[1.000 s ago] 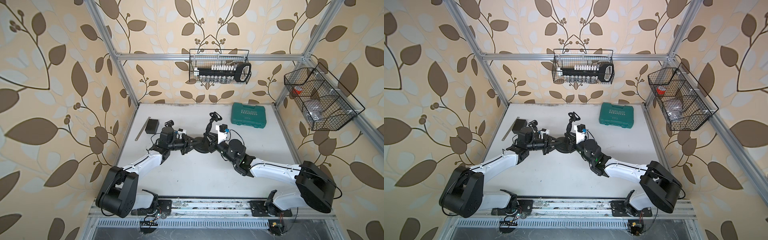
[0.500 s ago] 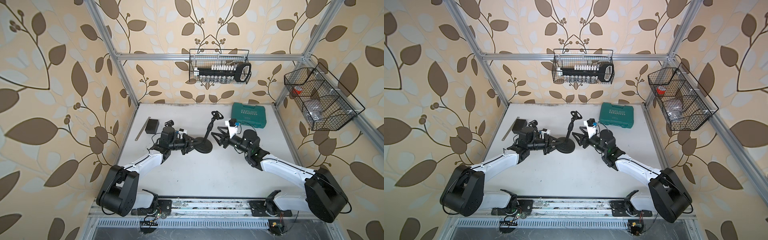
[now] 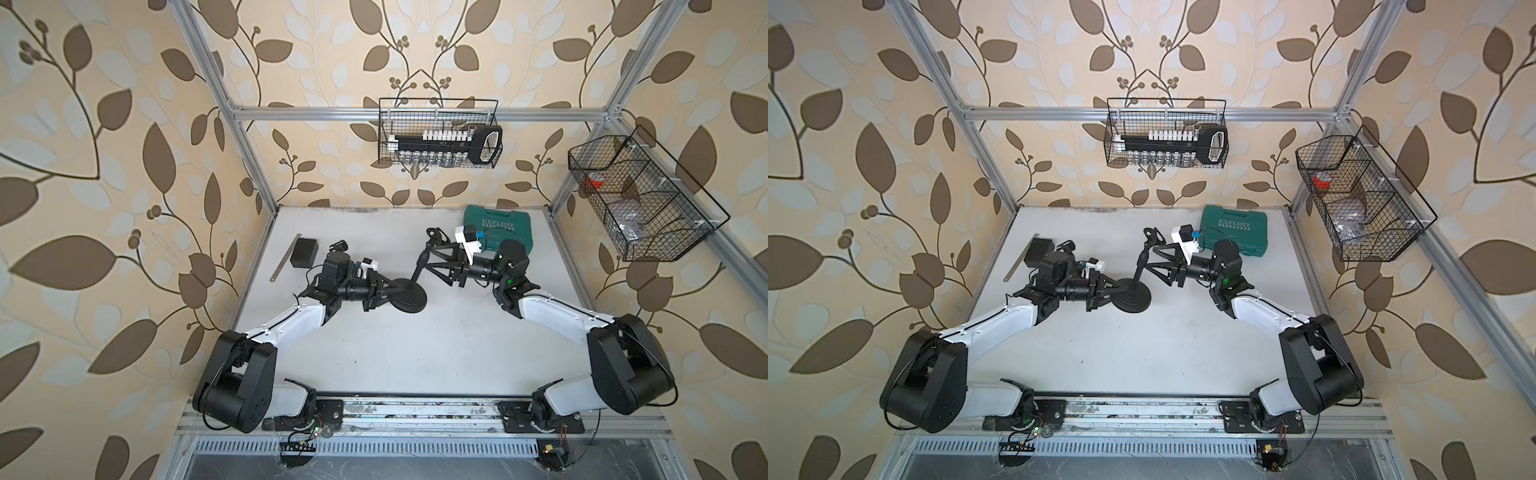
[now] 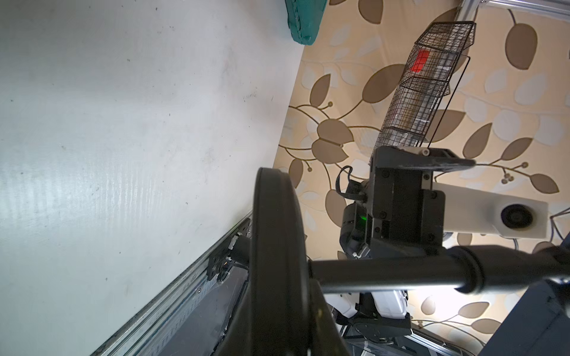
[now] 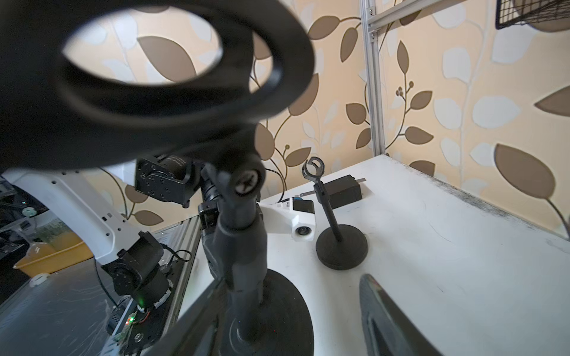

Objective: Assemble a microphone stand
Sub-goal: Screw the microphone stand pole into the microphone stand base.

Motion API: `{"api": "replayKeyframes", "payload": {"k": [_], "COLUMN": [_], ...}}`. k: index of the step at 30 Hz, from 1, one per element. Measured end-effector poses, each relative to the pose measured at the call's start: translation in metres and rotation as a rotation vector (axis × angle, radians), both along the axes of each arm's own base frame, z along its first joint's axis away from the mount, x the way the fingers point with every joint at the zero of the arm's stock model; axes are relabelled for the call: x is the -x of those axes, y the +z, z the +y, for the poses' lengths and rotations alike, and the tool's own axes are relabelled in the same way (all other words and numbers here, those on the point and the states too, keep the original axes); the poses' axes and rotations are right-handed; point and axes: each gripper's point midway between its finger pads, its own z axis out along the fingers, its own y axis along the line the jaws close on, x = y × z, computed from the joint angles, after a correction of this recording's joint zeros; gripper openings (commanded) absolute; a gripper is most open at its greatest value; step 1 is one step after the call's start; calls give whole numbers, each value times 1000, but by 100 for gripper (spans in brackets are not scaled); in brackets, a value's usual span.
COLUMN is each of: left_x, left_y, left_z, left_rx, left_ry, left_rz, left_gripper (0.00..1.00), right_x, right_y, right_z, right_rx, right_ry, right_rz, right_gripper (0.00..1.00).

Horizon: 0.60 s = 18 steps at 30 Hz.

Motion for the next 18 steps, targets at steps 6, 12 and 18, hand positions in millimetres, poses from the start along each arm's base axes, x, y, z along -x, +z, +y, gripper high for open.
{"api": "replayKeyframes", "payload": {"k": [6,12,18], "left_x": [0,4,4], "left_y": [0,0,-1], "left_z": [0,-1,-1], "left_rx": [-4,2,4], "left_ry": [-5,-22,-28], "left_rz": [-7,1,7], "left_gripper": [0,0,0], "right_x": [3,15,18], "right_y": [3,9,12], "right_z": [8,19,20], "right_rx": [-30,-44,-49], "right_ry": [58,109,122], "right_rz": [4,-24,-36], "right_gripper": [67,67,50]}}
